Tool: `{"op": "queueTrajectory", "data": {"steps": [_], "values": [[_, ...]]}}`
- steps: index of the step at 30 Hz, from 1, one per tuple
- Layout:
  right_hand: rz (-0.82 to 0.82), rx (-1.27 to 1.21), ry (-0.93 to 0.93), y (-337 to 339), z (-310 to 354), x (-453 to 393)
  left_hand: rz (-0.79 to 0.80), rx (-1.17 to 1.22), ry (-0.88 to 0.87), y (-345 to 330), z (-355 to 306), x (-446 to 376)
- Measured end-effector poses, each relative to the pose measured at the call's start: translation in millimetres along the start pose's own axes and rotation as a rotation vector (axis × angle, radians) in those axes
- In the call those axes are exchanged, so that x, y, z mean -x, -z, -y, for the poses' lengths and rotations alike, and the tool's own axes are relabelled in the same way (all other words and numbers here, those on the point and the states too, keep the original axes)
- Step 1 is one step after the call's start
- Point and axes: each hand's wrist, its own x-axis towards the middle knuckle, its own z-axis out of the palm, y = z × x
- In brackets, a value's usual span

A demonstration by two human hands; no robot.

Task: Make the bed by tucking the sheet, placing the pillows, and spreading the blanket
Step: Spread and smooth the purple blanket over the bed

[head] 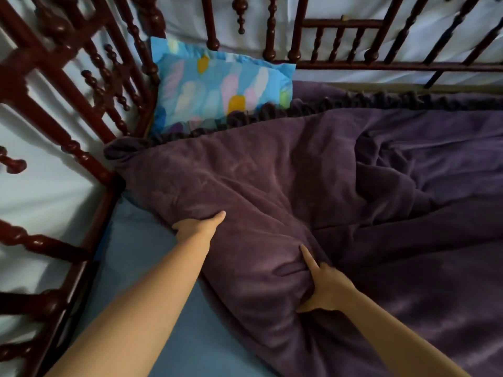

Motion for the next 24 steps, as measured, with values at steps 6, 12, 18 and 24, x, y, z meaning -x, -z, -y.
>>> {"op": "queueTrajectory", "data": {"steps": [6, 12, 18, 24], "values": [[-0.211, -0.471, 0.091, 27.4, -7.1, -1.5, 0.058, -0.057, -0.443, -2.7, -52.9, 15.7], [-0.585, -0.641, 0.173, 135.9, 36.0, 20.8, -0.049, -0.156, -1.052, 56.7, -168.7, 60.7], [-0.896, -0.751, 0.370, 251.4, 119.8, 56.1, -0.334, -0.180, -1.381, 144.0, -274.3, 106.4], [-1.037, -0.673, 0.401, 300.9, 185.7, 46.6, -0.588, -0.279, -1.269, 188.8, -344.5, 101.3]]}}
